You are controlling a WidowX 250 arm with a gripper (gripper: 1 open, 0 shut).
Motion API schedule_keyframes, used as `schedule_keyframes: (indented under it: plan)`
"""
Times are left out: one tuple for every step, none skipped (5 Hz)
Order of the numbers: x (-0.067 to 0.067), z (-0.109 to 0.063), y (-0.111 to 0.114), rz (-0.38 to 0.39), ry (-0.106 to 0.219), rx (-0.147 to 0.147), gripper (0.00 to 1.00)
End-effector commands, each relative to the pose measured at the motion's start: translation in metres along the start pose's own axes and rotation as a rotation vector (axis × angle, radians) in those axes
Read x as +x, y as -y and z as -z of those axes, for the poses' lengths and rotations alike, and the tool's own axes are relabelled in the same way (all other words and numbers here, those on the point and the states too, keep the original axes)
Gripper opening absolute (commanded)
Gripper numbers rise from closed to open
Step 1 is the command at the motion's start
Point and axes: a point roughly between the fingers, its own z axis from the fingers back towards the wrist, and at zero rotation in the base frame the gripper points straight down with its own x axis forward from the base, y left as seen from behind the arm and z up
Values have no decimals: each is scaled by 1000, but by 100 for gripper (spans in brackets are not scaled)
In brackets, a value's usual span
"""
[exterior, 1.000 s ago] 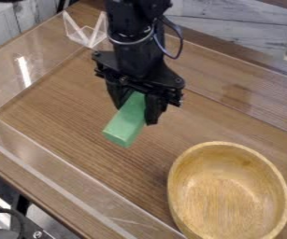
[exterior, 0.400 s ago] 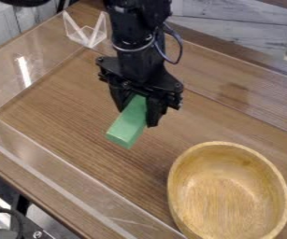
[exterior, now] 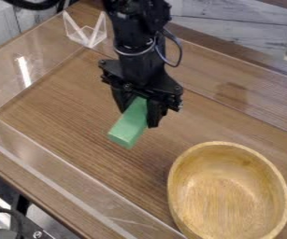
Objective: Remove the green block from inside the brown bowl and put it on the table
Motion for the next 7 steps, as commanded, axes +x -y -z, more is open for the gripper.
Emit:
schedule_keyframes:
  plan:
    - [10, -3, -5, -9, 39, 4, 0]
    - [10, 3, -8, -5, 37, 8, 0]
    - [11, 9, -10, -3, 35, 11, 0]
    - [11, 14, -13, -1, 35, 15, 0]
    - [12, 18, -14, 0, 36, 17, 0]
    - [12, 21, -15, 2, 34, 20, 100]
    - [12, 21, -15, 0, 33, 22, 100]
